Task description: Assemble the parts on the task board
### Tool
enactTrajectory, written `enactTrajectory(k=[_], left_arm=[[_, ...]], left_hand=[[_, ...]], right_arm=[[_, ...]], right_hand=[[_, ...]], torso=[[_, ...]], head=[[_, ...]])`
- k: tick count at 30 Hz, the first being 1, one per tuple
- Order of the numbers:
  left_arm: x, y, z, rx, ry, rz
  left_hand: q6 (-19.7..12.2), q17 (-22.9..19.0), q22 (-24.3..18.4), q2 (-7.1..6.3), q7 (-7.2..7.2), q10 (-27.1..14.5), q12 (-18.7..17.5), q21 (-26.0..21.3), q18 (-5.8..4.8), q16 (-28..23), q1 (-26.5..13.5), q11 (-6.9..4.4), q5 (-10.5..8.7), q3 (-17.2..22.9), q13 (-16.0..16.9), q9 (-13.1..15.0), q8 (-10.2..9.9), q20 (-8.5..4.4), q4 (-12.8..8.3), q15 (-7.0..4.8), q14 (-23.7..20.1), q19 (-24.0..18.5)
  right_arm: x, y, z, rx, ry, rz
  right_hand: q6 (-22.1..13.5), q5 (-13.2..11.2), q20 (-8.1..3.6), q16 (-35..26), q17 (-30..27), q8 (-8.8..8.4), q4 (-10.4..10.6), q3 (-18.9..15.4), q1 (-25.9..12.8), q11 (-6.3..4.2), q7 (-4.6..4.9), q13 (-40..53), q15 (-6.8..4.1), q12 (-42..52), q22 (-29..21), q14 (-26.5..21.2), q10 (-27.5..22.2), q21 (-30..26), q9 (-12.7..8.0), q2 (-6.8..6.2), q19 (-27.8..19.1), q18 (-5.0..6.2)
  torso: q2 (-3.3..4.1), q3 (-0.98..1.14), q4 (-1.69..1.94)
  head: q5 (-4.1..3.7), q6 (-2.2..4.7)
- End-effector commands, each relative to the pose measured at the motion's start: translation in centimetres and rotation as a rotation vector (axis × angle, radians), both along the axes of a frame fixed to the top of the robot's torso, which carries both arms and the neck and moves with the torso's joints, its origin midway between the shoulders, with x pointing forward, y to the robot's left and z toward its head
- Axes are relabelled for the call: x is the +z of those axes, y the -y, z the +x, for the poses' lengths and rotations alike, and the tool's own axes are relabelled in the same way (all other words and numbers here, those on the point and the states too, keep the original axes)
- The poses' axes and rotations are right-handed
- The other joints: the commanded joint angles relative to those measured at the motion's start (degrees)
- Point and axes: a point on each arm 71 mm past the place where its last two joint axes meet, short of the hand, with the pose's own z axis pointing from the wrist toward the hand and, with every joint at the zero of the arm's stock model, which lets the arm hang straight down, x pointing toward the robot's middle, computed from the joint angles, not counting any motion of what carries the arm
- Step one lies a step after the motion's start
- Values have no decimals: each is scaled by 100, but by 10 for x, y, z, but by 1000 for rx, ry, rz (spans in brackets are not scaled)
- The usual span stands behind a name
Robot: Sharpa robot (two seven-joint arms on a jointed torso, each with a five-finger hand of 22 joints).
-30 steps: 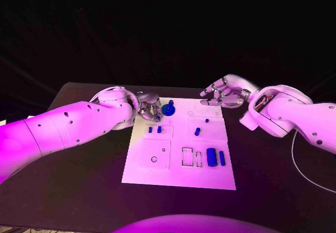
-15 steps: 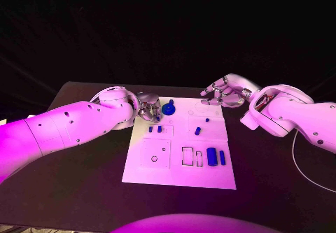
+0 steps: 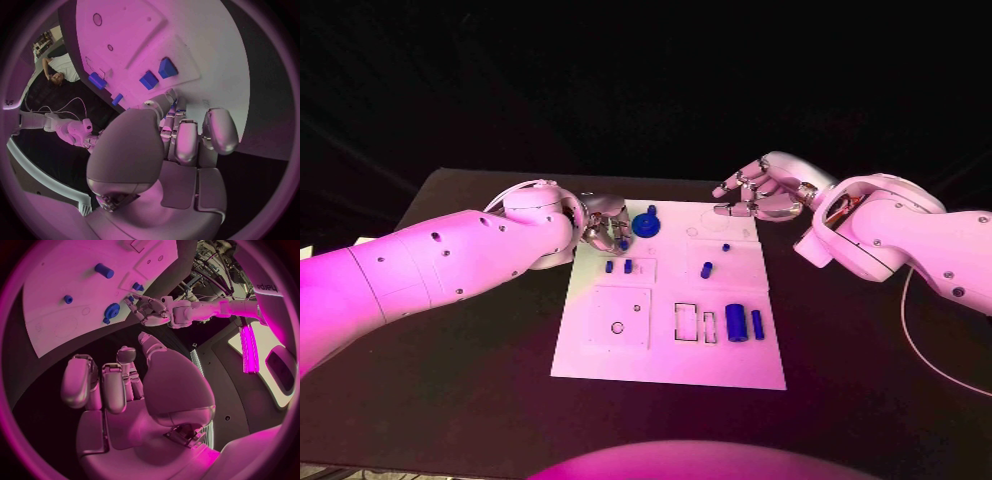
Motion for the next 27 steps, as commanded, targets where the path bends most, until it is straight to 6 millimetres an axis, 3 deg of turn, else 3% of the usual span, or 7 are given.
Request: enactTrajectory(k=[1, 5, 12, 14, 19, 22, 27], left_arm=[[-1, 0, 0, 3, -9, 11], [-1, -3, 1, 16, -10, 9], [0, -7, 1, 31, -3, 1], [1, -9, 1, 34, 1, -2], [5, -21, -1, 48, -7, -48], [11, -32, 0, 84, -60, -188], [24, -54, 4, 212, -114, -583]], left_hand=[[-145, -82, -104, -46, 34, -198, -127, -128, -19, -66, -115, 50, -5, 22, -18, -1, -97, 46, 9, 73, -10, -66], [-376, -206, -387, -173, 102, -553, -326, -461, 49, -128, -202, 136, -5, -51, -19, 4, -131, 106, 5, 142, -52, -195], [-541, -259, -487, -189, 128, -734, -348, -586, 78, -147, -202, 165, 1, -147, -7, 8, -127, 149, -27, 171, -65, -227], [-537, -255, -487, -183, 130, -736, -345, -588, 79, -145, -200, 167, 2, -149, -5, 10, -122, 151, -28, 171, -63, -226], [-462, -294, -532, -144, 128, -693, -297, -641, 93, -158, -180, 165, 3, -158, 9, 30, -82, 160, -39, 173, -69, -234], [-300, -1012, -1117, -90, 148, -547, -189, -1335, 234, -550, -230, 170, 2, -167, 25, 48, -25, 173, 9, 178, -338, -515], [-115, -2667, -2394, 19, 209, -606, -124, -2933, 506, -1603, -334, 207, 6, -202, 13, 48, 19, 217, 127, 222, -1135, -1265]], right_arm=[[-1, 0, 0, 5, -2, -5], [-3, 3, 1, -5, -16, -23], [-8, 6, 4, 5, 6, -177], [-10, 6, 4, 14, 25, -236], [-17, 4, 5, 34, 91, -382], [-22, 3, 6, 34, 138, -442], [-32, -1, 7, 40, 189, -508]], right_hand=[[3, 18, 9, -39, 61, 26, 38, -1, -2, -4, -6, -37, 3, -56, -36, 293, -66, -51, -6, 74, -40, 64], [-55, 19, 14, -132, -53, 4, 25, 3, 43, 8, 8, -536, 11, -565, -309, 259, -443, -201, -22, 47, -151, 111], [-86, -176, 44, -691, -691, 21, -133, 327, 463, 80, 77, -1849, 56, -2178, -1082, 96, -1249, -702, -35, -18, -436, 234], [-45, -273, 98, -789, -760, 37, -161, 527, 543, 158, 100, -2598, 85, -2920, -1132, 112, -990, -762, -40, -129, -406, 227], [138, -403, 80, -924, -879, 66, -266, 820, 691, 120, 38, -3227, 83, -3580, -1196, 104, -953, -820, -32, -192, -393, 246], [195, -532, 83, -986, -915, 12, -311, 1020, 711, 98, 19, -3593, 74, -3872, -1232, 110, -774, -857, -48, -236, -383, 244], [275, -647, 94, -1079, -984, -43, -376, 1277, 704, 112, -3, -3993, 79, -4157, -1266, 111, -638, -891, -54, -279, -363, 248]], torso=[[-1, 2, 2], [-1, 2, 3], [-3, -1, 0], [-5, -1, 0], [-7, 3, -2], [-6, 4, -2], [-3, 1, 12]], head=[[-2, 1], [-4, 8], [-6, 20], [-9, 35], [-13, 58], [-15, 83], [-65, 125]])
